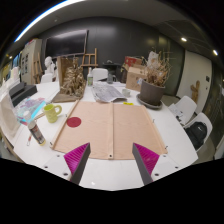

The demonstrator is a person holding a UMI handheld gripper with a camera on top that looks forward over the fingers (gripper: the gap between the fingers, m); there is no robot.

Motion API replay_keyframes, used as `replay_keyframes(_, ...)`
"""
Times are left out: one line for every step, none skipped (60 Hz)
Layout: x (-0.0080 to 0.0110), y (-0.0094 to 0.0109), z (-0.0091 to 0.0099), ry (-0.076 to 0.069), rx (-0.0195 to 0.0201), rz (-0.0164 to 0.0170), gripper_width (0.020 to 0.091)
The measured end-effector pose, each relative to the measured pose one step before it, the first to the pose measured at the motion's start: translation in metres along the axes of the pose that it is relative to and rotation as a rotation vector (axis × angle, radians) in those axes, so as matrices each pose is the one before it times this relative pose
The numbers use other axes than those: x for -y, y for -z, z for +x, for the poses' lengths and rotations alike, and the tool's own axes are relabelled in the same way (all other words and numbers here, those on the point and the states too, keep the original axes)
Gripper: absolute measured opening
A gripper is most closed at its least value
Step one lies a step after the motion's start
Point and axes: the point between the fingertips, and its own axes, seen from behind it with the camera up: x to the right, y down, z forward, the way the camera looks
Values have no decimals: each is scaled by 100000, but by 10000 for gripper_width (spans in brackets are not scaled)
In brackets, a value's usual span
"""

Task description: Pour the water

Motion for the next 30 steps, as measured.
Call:
replay_keyframes(3,-313,-366,378,465,-109,862)
replay_keyframes(-76,-23,-233,301,446,-327,860)
replay_keyframes(-51,-44,-378,291,464,-390,861)
replay_keyframes(-18,-69,-573,179,381,-377,863)
replay_keyframes(-19,-29,-499,188,478,-265,860)
replay_keyframes(-7,1,-538,136,534,-134,861)
replay_keyframes(-17,-9,-561,116,492,-45,861)
replay_keyframes(-121,190,92,125,710,-25,861)
replay_keyframes(61,-165,-974,190,230,5,862)
replay_keyframes(-17,-13,-628,276,385,-35,860)
replay_keyframes(-33,-20,-612,336,386,-29,860)
replay_keyframes(-30,-13,-607,363,387,-30,861)
replay_keyframes(-39,6,-621,374,356,-28,861)
replay_keyframes(-29,-9,-660,351,394,-3,861)
replay_keyframes(-43,16,-687,391,445,31,862)
replay_keyframes(-35,-5,-699,359,475,83,861)
replay_keyframes(-41,-2,-751,338,537,102,857)
replay_keyframes(-151,181,-622,282,720,95,857)
replay_keyframes(-46,-45,-770,286,468,100,860)
replay_keyframes(-59,-73,-779,229,421,76,858)
replay_keyframes(-66,-57,-793,180,400,97,859)
replay_keyframes(-79,-86,-848,146,391,34,859)
replay_keyframes(-77,-86,-877,144,410,32,859)
replay_keyframes(-61,-102,-893,165,442,28,861)
replay_keyframes(-50,-119,-883,157,400,40,857)
replay_keyframes(-36,-106,-879,103,288,72,858)
replay_keyframes(-49,-111,-873,84,238,83,859)
replay_keyframes(-25,-122,-862,86,282,20,858)
replay_keyframes(-26,-132,-857,-48,175,-6,859)
replay_keyframes(-16,-114,-838,-82,165,92,858)
